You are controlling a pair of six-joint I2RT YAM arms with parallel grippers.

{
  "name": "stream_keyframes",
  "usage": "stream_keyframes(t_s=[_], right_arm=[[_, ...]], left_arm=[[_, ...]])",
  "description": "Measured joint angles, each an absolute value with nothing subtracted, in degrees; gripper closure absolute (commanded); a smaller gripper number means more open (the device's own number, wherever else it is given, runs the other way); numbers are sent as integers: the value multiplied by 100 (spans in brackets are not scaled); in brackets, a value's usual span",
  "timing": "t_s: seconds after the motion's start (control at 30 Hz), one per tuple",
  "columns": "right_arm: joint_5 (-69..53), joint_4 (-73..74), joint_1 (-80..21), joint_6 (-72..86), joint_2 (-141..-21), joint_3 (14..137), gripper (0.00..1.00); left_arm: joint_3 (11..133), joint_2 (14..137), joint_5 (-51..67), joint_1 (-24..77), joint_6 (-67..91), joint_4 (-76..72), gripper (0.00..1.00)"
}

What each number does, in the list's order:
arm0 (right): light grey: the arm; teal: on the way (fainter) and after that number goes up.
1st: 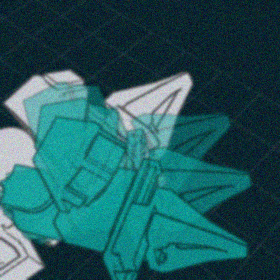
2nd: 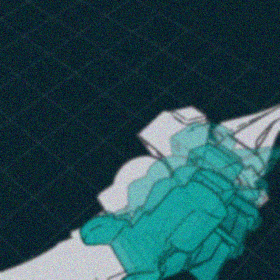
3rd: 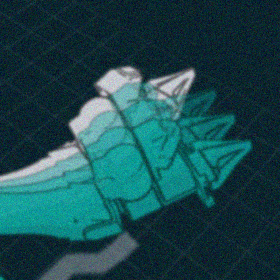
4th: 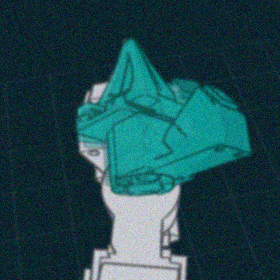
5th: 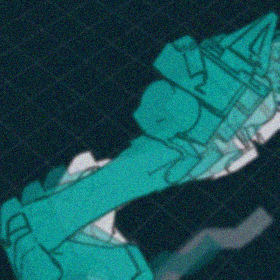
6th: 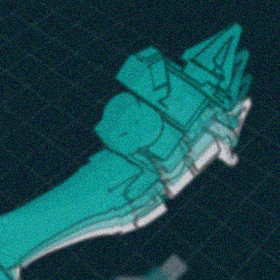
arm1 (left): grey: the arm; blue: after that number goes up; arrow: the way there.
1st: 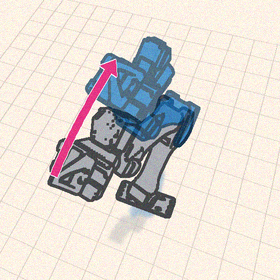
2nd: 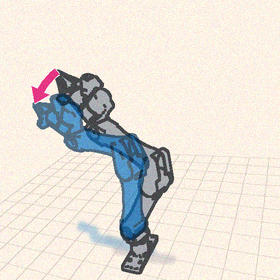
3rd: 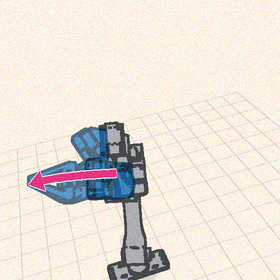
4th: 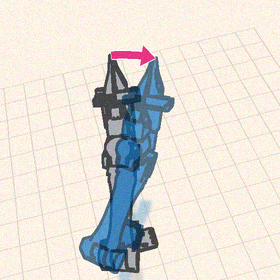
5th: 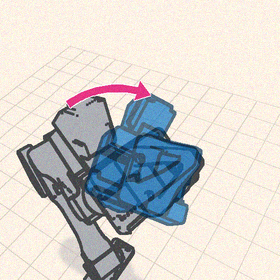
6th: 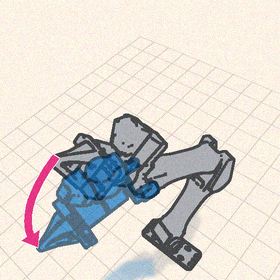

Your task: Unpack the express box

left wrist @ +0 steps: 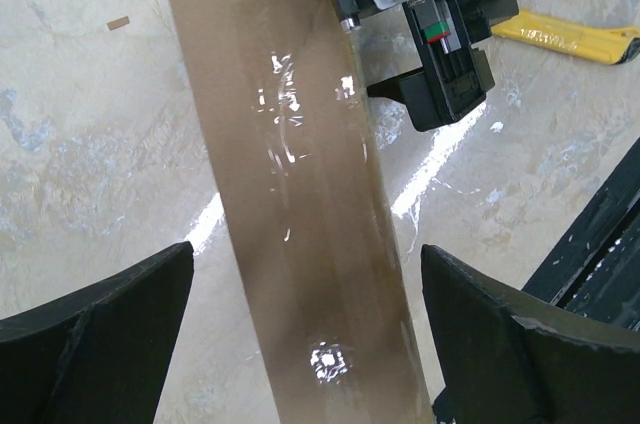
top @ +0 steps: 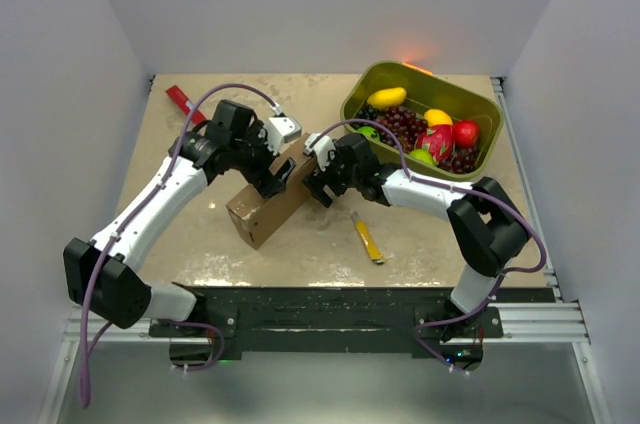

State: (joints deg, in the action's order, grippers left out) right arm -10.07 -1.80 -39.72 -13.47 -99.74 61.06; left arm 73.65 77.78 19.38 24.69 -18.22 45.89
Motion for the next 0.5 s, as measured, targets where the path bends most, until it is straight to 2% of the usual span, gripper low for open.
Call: stream_keyframes(t_s=[0.17,0.5], right_arm=[[-1007,-183,-3972,-1323,-9972,6106,9],[-1007,-215,-3970,-1291,-9972,6106,8]], left_arm=[[7319,7887,1831,2552,-1900,4602,6],[7323,7896,1820,2558,-2102,4722,41]])
